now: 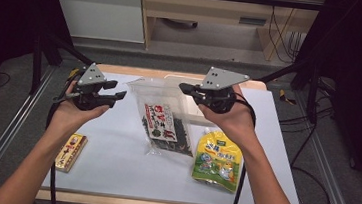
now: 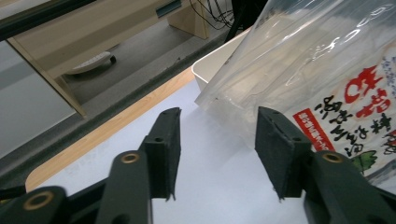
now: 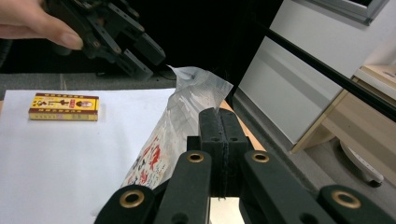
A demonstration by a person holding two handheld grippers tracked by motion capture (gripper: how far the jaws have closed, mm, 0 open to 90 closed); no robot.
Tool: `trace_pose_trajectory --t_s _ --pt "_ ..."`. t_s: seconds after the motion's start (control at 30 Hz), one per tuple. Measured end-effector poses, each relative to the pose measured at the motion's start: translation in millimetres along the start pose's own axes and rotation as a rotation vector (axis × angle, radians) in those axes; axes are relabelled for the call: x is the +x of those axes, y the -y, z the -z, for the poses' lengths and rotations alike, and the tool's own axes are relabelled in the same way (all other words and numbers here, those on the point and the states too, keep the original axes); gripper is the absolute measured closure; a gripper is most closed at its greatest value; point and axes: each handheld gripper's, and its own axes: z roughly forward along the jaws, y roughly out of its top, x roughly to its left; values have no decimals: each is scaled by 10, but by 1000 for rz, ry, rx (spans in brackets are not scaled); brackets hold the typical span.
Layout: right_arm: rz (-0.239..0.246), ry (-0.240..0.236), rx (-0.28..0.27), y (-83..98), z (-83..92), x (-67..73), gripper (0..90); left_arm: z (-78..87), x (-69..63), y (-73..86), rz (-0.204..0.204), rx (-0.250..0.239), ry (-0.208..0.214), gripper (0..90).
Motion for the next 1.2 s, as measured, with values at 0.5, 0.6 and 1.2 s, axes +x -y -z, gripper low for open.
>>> trace_pose_trajectory --t_s 0.5,0.6,1.2 --pt "10 -22 -11 -17 37 59 900 -206 60 -84 -42 14 47 429" --pt "11 -27 -12 -22 37 66 900 -228 64 -103 -65 28 50 442" --pt "-6 -30 3 43 124 53 900 -220 -47 -264 -103 74 56 900"
